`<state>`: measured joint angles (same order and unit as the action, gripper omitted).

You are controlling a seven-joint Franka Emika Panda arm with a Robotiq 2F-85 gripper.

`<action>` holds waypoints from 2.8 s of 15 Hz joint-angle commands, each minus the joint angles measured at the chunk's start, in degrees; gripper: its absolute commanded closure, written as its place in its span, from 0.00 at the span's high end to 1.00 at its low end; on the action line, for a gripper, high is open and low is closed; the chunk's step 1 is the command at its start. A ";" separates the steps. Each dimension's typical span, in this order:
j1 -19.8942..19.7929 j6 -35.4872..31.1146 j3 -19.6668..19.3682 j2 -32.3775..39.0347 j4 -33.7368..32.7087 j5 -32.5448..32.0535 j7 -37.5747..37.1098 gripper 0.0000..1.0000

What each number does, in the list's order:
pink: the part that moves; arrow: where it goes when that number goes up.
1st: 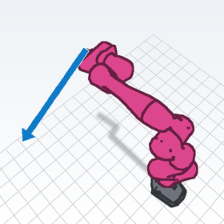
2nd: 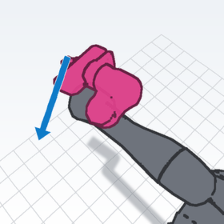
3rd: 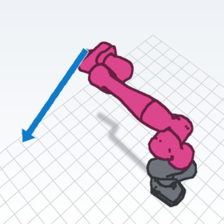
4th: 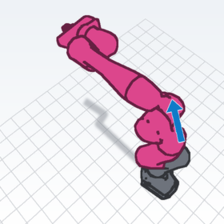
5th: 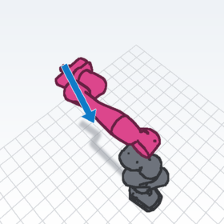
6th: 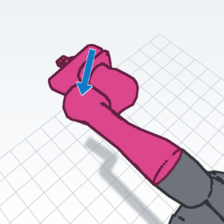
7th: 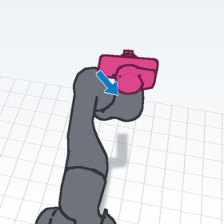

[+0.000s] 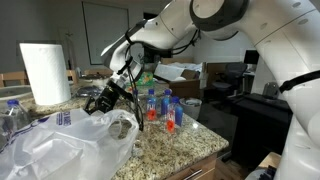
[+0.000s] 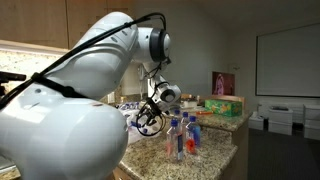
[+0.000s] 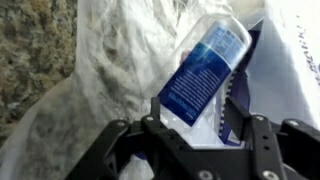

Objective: Put the bottles in the plastic

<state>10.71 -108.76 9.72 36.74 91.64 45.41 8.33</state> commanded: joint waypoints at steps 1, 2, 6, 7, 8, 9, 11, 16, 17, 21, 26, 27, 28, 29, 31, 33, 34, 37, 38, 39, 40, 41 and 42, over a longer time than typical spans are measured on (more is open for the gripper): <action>-0.65 -3.43 -0.47 -5.05 2.25 -1.15 -1.68 0.98; -0.71 -4.87 -0.70 -6.64 2.99 -1.25 -1.72 0.99; -1.01 -10.70 -1.61 -12.69 5.71 -2.66 -1.63 1.00; -1.29 -14.37 -2.05 -14.77 8.18 -2.40 -0.83 1.00; -1.21 -17.59 -2.42 -16.63 9.82 -2.64 -1.03 1.00; -1.31 -20.70 -2.66 -18.90 12.04 -2.83 -0.85 1.00; -0.89 -27.02 -3.24 -23.07 16.32 -4.97 -2.01 1.00; 0.06 -43.19 -3.61 -30.99 26.74 -16.90 -9.75 1.00; 0.18 -45.39 -3.97 -32.23 28.67 -21.60 -13.36 1.00; 4.89 -48.70 -12.47 -33.99 33.79 -42.38 -29.64 1.00; 3.97 -41.27 -14.14 -33.04 31.63 -64.98 -48.47 1.00; 3.51 -40.25 -12.98 -33.09 31.33 -65.64 -49.25 1.00; 3.24 -39.41 -11.94 -33.17 31.20 -65.79 -49.69 1.00; 3.10 -38.96 -10.81 -33.42 31.12 -65.15 -49.20 1.00; 2.91 -38.63 -9.20 -33.67 30.95 -64.82 -48.90 1.00; 2.71 -38.04 -7.98 -33.55 30.43 -63.83 -48.09 1.00; 2.61 -37.70 -7.57 -33.35 30.15 -63.39 -47.79 1.00; 1.94 -36.48 -6.80 -32.45 29.47 -61.40 -46.46 0.73; 1.66 -36.25 -6.68 -32.27 29.38 -61.02 -46.39 0.67; 1.44 -36.00 -6.63 -32.04 29.23 -60.74 -46.38 0.60; 1.19 -35.87 -6.58 -31.84 29.07 -60.71 -46.52 0.53; 0.96 -35.83 -6.53 -31.56 28.89 -60.52 -46.42 0.47; 0.75 -35.70 -6.50 -31.27 28.68 -60.29 -46.35 0.39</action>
<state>13.01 -146.08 2.04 4.76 121.49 -16.73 -39.05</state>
